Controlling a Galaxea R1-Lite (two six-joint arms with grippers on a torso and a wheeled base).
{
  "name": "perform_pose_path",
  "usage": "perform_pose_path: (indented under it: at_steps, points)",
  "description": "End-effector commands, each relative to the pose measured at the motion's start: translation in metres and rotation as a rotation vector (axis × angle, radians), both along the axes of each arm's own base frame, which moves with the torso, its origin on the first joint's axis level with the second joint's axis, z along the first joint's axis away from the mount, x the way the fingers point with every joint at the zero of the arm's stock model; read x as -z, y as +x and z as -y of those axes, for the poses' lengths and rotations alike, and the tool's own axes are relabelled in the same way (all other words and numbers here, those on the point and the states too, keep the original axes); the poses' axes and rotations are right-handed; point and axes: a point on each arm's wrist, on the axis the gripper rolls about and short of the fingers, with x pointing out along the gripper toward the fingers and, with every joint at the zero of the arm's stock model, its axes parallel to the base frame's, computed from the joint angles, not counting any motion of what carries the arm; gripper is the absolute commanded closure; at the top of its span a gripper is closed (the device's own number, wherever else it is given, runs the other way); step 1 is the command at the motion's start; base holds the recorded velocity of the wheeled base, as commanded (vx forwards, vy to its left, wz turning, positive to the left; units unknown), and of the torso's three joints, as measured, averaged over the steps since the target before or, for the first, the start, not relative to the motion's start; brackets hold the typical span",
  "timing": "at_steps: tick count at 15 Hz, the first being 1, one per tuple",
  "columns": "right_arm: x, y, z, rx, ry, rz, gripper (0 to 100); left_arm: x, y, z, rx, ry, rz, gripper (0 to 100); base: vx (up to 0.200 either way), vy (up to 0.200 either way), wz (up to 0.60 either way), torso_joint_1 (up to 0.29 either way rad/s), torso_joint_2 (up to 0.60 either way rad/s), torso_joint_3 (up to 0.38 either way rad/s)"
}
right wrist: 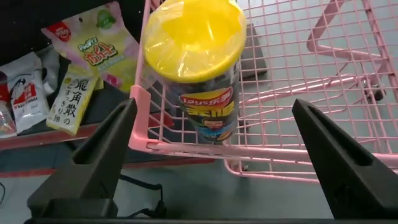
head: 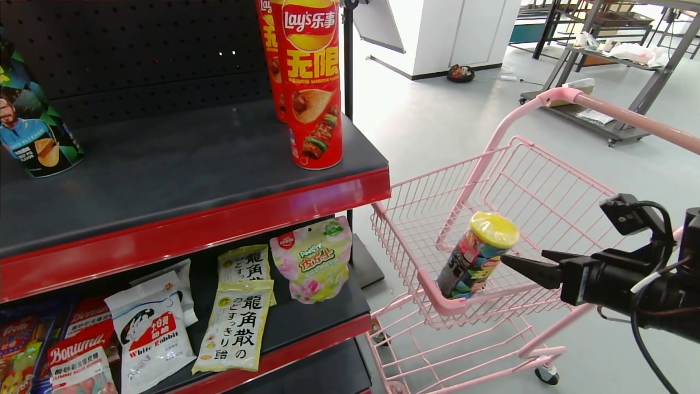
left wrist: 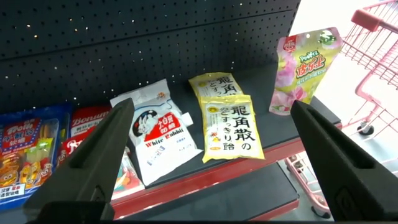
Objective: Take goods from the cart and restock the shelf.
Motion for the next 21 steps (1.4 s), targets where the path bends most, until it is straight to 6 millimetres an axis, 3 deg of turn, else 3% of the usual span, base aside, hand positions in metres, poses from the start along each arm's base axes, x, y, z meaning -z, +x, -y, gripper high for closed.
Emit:
perform_pose_path:
  at_steps: [1,6,15,16,21]
  points:
    - [0.012,0.012,-0.005,-0.015,-0.012,-0.035,0,0.000,0.000,0.000,-0.001,0.000,-0.001,0,0.000,0.000,0.00,0.000,0.00,0.000]
    - [0.028,0.042,-0.016,-0.028,-0.016,-0.039,0,0.000,0.000,0.000,-0.001,0.000,0.001,0,0.000,0.000,0.00,0.000,0.00,0.000]
    - [0.078,0.091,-0.031,-0.007,-0.011,0.019,0,0.000,0.000,0.000,-0.001,0.000,0.001,0,0.000,0.000,0.00,0.000,0.00,0.000]
    - [0.080,0.095,-0.033,0.000,-0.012,0.024,100,0.000,0.000,0.000,-0.001,0.000,0.001,0,0.000,0.000,0.00,0.000,0.00,0.000]
    - [0.074,0.094,-0.040,0.000,-0.016,0.053,100,0.000,0.000,0.000,-0.001,0.000,0.001,0,0.000,0.000,0.00,0.000,0.00,0.000]
